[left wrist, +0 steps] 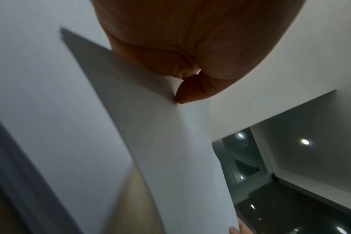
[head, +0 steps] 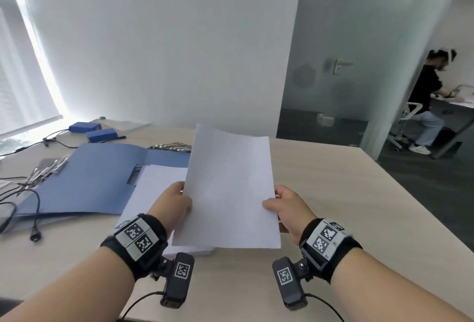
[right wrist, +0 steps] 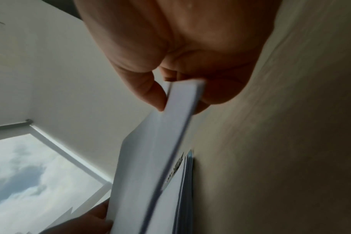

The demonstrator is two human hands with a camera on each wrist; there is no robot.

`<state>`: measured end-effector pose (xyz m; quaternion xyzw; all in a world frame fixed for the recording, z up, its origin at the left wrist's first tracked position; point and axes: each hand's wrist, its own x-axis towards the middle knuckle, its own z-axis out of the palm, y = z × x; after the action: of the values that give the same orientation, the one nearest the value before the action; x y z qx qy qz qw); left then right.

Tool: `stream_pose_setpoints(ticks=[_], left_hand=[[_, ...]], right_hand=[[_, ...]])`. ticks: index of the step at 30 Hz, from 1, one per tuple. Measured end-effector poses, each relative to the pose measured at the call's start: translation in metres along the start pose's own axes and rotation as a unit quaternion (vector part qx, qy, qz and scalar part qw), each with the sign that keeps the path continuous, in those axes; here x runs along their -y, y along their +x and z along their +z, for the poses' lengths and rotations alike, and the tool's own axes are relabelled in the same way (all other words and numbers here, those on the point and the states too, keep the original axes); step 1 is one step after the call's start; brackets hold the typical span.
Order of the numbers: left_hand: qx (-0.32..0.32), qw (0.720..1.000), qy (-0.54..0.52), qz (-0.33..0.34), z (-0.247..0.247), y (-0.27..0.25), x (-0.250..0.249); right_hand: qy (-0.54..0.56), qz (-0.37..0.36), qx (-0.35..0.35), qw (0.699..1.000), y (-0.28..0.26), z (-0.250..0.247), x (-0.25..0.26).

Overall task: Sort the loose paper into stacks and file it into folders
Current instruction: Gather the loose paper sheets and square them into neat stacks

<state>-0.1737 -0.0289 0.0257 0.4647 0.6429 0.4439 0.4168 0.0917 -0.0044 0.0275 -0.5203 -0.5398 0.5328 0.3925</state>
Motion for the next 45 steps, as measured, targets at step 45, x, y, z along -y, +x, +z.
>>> stream_pose_setpoints(ticks=[45], left_hand=[[-0.084, 0.969, -0.024, -0.232, -0.103, 0.021, 0.047]], right_hand=[[-0.101, 0.100, 0.060, 0.988, 0.031, 0.105, -0.004]])
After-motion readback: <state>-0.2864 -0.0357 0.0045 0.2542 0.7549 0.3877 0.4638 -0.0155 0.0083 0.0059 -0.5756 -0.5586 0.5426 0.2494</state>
